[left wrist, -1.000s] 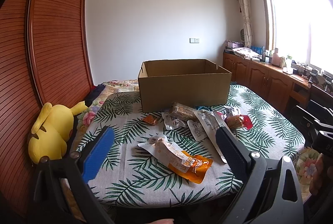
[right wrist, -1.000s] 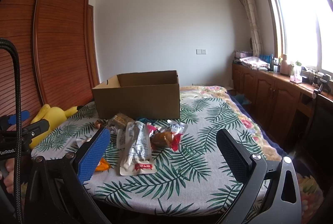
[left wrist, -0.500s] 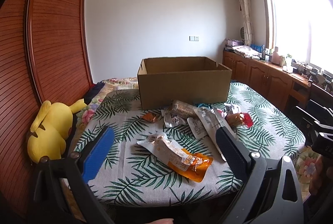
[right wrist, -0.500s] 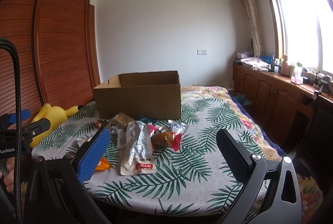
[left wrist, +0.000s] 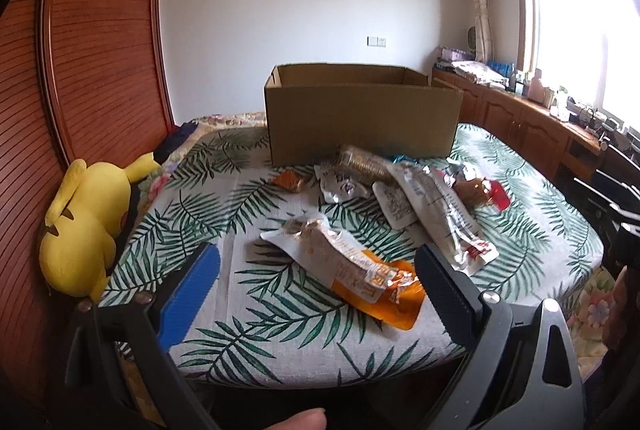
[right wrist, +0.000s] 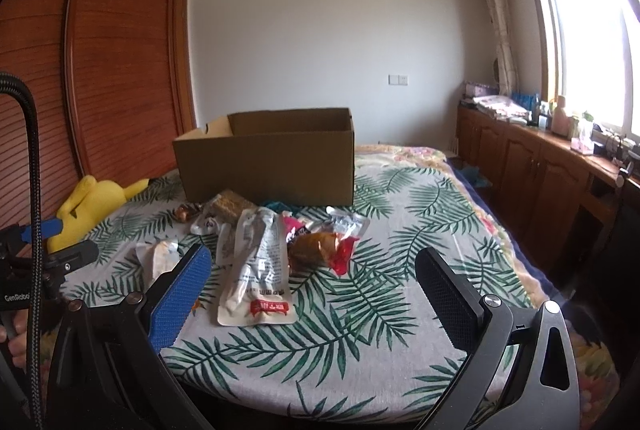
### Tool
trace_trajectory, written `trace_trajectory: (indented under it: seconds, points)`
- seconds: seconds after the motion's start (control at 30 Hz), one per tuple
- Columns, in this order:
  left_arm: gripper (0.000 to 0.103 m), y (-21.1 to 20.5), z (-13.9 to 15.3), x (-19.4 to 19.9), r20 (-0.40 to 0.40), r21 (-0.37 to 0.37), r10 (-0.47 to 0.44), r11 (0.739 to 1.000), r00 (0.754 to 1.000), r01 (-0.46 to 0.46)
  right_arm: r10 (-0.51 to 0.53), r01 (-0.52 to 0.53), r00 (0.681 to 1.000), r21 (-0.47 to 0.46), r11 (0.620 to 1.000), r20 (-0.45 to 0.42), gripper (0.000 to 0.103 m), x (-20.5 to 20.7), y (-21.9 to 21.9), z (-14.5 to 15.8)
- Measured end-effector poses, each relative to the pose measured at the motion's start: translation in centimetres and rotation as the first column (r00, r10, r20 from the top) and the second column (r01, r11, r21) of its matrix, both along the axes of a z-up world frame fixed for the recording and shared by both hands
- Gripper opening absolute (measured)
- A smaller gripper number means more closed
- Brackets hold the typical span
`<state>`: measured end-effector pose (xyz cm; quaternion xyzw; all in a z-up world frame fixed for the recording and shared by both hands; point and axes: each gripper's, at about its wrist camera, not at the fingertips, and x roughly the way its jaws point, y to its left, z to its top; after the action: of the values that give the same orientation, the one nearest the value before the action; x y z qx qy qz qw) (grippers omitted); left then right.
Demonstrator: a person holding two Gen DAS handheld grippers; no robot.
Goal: Organize snacks
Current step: 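Lower the right tool onto the pink egg pack while the left tool approaches the white-orange sausage pack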
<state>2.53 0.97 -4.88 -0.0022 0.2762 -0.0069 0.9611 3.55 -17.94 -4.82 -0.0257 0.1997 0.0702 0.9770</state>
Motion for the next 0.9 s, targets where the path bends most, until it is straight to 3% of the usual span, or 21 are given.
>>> trace_trajectory:
  seconds: [0.27,0.63,0.9]
  points:
    - [0.099,1.7,-2.1,2.3,-0.067,-0.017,0.02,1.0,0.998,-0.022,0.022,-0.023,0.997,-0.015,1.0,-0.075,0.1,2.9,-0.5,-1.6]
    - [0.098,2.9,-4.1,6.3,-0.166,-0.109,0.02,0.993,0.986,-0.038,0.026,-0.031,0.985,-0.027,0.999,-0.168,0.097,6.1,-1.5,-3.5]
    - [0.098,1.4,-4.7,8.8,-0.22,-0.129,-0.002,0.991,0.975,-0.027,0.062,-0.07,0.97,-0.023,0.997,-0.234,0.085,9.5,-2.0,-4.0]
